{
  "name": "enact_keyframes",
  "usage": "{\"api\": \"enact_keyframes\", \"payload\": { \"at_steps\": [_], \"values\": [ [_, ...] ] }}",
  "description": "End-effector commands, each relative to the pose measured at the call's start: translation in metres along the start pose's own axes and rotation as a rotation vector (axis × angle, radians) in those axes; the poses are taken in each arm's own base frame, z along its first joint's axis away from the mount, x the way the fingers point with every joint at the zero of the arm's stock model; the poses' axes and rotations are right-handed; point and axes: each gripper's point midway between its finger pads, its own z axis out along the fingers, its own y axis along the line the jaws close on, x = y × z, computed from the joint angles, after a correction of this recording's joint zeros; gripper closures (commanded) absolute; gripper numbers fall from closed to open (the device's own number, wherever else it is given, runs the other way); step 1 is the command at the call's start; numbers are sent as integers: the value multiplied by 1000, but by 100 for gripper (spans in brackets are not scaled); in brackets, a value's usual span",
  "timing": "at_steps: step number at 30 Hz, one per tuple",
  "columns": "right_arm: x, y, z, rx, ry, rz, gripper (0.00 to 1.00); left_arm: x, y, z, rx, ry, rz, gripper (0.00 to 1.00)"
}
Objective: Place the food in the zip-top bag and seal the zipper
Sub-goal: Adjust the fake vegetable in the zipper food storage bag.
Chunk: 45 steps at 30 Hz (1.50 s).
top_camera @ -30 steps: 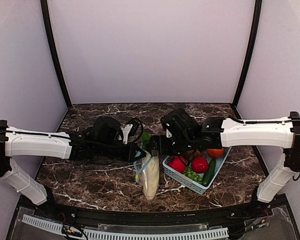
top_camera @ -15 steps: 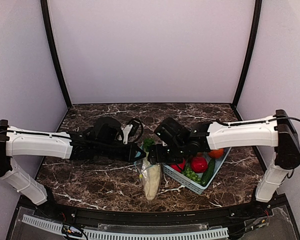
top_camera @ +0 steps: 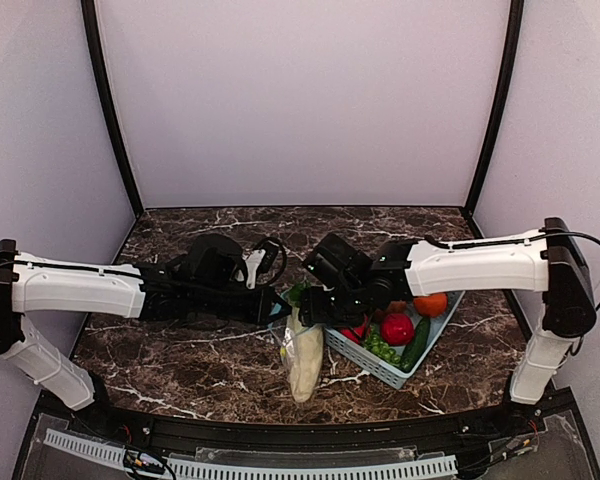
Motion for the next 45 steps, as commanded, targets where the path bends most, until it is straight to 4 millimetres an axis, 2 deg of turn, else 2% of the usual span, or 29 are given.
{"api": "enact_keyframes", "payload": {
  "at_steps": [1, 4, 8, 15, 18, 22, 27, 29, 35, 41, 45],
  "values": [
    [19, -23, 24, 91, 51, 0, 36, 0, 4, -3, -20, 1, 13, 99],
    [19, -19, 29, 86, 55, -12, 42, -8, -8, -9, 23, -18, 33, 99],
    [15, -15, 36, 87, 51, -21, 44, -16, -16, -16, 50, -46, 54, 99],
    [18, -14, 39, 84, 67, -27, 43, -16, -10, -21, 37, -57, 33, 99],
    [11, -4, 25, 41, 52, -31, 34, -8, 8, -21, -30, -22, -2, 99],
    [-5, 15, -8, -56, 8, -39, 25, 7, 32, -19, -128, 34, -22, 99],
    [-19, 28, -45, -146, -41, -54, 22, 12, 36, -17, -145, 56, -22, 99],
    [-19, 30, -51, -163, -42, -54, 24, 11, 35, -17, -144, 56, -19, 99],
    [-10, 34, -42, -182, -3, -39, 33, 4, 30, -17, -134, 45, -13, 99],
    [-9, 59, -41, -275, 8, -48, 32, 4, 29, -17, -128, 47, -14, 99],
    [-8, 66, -33, -276, 13, -62, 35, 3, 28, -17, -126, 44, -16, 99]
  ]
}}
